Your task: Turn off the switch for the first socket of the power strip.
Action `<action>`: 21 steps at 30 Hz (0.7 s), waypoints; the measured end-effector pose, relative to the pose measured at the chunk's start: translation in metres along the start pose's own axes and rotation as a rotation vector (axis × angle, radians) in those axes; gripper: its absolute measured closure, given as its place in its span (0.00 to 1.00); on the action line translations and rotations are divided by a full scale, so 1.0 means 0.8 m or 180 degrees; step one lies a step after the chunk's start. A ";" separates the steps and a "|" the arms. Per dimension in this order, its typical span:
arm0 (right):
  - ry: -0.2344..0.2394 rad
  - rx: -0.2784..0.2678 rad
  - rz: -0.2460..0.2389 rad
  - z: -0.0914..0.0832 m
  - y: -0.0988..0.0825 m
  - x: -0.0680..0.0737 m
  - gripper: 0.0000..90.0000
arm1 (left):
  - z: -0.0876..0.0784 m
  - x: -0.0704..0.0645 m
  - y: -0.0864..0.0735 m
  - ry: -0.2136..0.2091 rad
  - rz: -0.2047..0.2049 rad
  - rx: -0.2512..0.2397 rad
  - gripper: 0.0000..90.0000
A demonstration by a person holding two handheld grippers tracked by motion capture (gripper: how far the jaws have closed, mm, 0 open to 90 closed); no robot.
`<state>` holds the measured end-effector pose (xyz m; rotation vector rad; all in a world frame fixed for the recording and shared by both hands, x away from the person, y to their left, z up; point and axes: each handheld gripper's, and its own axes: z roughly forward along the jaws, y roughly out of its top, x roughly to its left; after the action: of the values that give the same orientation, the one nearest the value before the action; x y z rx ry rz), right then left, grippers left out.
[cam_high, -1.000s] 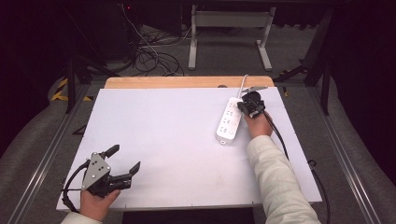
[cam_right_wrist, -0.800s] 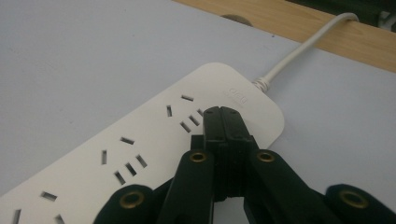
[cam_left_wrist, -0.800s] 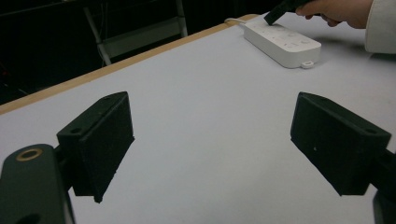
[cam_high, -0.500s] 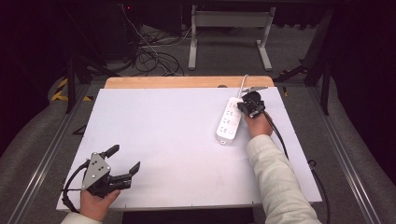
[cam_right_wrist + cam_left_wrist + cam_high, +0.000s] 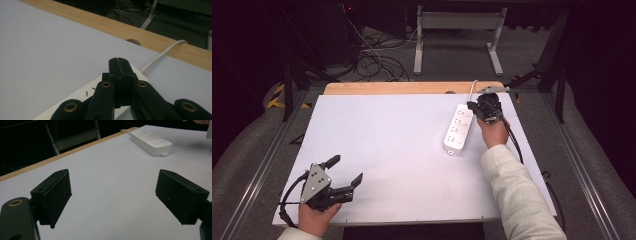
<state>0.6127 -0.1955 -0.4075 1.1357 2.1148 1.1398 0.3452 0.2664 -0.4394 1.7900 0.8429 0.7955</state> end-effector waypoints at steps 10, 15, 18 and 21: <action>0.0075 -0.0147 -0.0018 -0.034 0.010 0.006 1.00 | 0.000 0.000 0.000 0.0002 0.0006 -0.0006 0.15; 0.0121 -0.0182 -0.0092 -0.045 0.013 0.013 1.00 | 0.000 0.000 0.000 0.0003 0.0002 -0.0008 0.15; 0.0129 -0.0194 -0.0094 -0.049 0.015 0.016 1.00 | 0.000 0.000 0.000 0.0014 0.0001 -0.0006 0.15; 0.0167 -0.0216 -0.0120 -0.056 0.016 0.018 1.00 | 0.000 0.000 0.000 0.0021 -0.0013 -0.0010 0.15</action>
<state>0.5783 -0.1997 -0.3732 1.0419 2.1108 1.2268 0.3453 0.2666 -0.4391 1.7831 0.8488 0.8001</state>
